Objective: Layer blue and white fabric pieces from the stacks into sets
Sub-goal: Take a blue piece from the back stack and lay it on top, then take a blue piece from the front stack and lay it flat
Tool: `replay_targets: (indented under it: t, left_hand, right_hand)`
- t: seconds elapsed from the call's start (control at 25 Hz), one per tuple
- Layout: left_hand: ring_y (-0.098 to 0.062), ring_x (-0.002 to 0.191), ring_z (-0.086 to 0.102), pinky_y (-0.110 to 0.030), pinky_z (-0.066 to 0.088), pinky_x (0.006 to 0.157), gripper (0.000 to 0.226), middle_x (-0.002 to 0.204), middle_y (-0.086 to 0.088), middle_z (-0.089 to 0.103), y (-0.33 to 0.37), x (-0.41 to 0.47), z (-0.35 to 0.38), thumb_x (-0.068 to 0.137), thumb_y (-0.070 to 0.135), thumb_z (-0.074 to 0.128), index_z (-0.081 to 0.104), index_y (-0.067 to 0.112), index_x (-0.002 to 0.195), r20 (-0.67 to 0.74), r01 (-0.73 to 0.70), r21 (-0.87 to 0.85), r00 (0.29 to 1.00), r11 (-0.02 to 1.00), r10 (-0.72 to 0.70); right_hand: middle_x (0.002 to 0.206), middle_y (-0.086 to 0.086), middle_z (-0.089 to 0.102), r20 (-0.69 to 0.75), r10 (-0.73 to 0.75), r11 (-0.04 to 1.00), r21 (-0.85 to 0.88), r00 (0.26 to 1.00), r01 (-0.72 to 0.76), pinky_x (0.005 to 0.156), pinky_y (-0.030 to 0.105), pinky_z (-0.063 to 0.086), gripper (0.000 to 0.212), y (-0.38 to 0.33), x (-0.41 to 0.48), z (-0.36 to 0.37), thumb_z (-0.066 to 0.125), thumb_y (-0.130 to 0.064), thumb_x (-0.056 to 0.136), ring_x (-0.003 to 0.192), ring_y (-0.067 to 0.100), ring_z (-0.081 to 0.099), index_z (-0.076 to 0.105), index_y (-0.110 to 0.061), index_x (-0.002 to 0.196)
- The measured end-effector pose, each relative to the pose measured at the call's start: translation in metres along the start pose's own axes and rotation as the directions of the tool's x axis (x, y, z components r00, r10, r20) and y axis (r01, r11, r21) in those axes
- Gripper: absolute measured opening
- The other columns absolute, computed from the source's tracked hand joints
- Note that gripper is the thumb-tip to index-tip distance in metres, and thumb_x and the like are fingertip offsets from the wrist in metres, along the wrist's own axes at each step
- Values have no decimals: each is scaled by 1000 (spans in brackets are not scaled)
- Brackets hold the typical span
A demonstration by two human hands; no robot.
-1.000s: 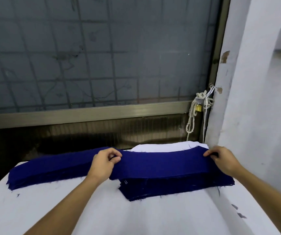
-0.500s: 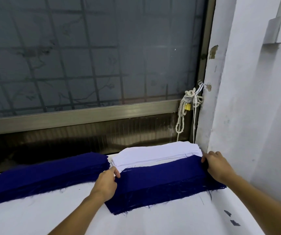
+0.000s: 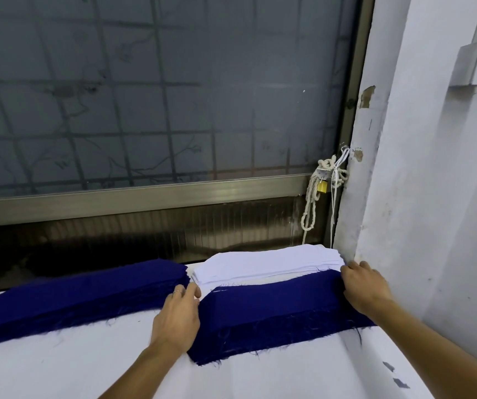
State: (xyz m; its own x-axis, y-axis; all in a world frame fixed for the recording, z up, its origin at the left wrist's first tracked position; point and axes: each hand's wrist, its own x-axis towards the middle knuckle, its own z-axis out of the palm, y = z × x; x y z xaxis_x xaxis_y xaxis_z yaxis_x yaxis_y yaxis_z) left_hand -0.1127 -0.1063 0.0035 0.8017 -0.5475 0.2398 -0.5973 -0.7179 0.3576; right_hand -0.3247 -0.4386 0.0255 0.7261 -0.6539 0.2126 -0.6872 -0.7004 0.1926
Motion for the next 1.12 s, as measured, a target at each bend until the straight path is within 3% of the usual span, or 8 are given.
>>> replay_targets:
  t: [0.12,0.32,0.44,0.56,0.64,0.76,0.96,1.12]
  left_hand:
    - [-8,94,55,-26,53,75,8,107,10,55,-17,13,-21,108,27,43,50,30,110,-83,21,-94,996,995,-29]
    - [-10,85,56,-36,55,75,13,93,7,55,-83,29,-58,106,29,48,53,25,95,-126,111,-170,983,979,-134]
    - [-11,85,58,-36,55,79,10,97,4,57,-132,33,-76,105,28,52,55,23,96,-117,185,-180,971,966,-208]
    - [-12,87,59,-37,56,85,8,103,2,58,-179,42,-89,104,28,54,57,23,99,-105,243,-155,960,958,-261]
    - [-11,92,60,-36,56,89,10,111,1,59,-204,49,-93,104,30,54,60,24,108,-86,253,-111,961,961,-263]
    - [-12,109,58,-31,52,97,31,127,3,56,-229,60,-89,102,37,57,57,24,130,-44,239,-37,970,970,-240]
    - [-11,95,61,-30,54,92,21,112,0,60,-239,78,-79,98,38,63,62,20,108,-15,275,-26,961,961,-276]
    - [-15,107,54,-31,51,96,20,126,-1,56,-236,76,-80,105,35,51,54,21,119,2,119,154,993,981,-121]
  right_hand:
    - [127,-1,62,-116,-31,984,173,993,51,98,33,49,29,-55,6,-27,53,-20,96,116,18,55,59,-24,124]
    - [102,-10,67,-80,-91,800,587,993,121,71,19,51,11,-178,14,-58,60,-23,98,85,7,62,62,-33,104]
    - [91,-11,66,-38,-158,716,684,987,141,66,18,52,13,-243,22,-65,57,-20,100,75,7,63,62,-32,101]
    - [86,-10,65,-22,-232,682,709,972,179,59,15,42,13,-295,31,-68,57,-21,101,74,6,61,62,-32,97]
    - [91,-7,67,-26,-283,664,716,959,215,63,17,42,12,-322,37,-68,57,-21,101,80,8,63,63,-31,97]
    - [105,-5,65,-77,-330,663,690,941,289,75,24,49,13,-355,46,-65,54,-22,101,93,12,60,65,-28,101]
    - [126,-9,56,-173,-367,678,623,914,390,102,26,45,17,-389,61,-51,54,-37,102,115,11,49,62,-31,116]
    - [139,-11,49,-191,-414,692,569,890,444,109,30,37,36,-402,71,-47,56,-45,100,128,12,42,52,-31,132]
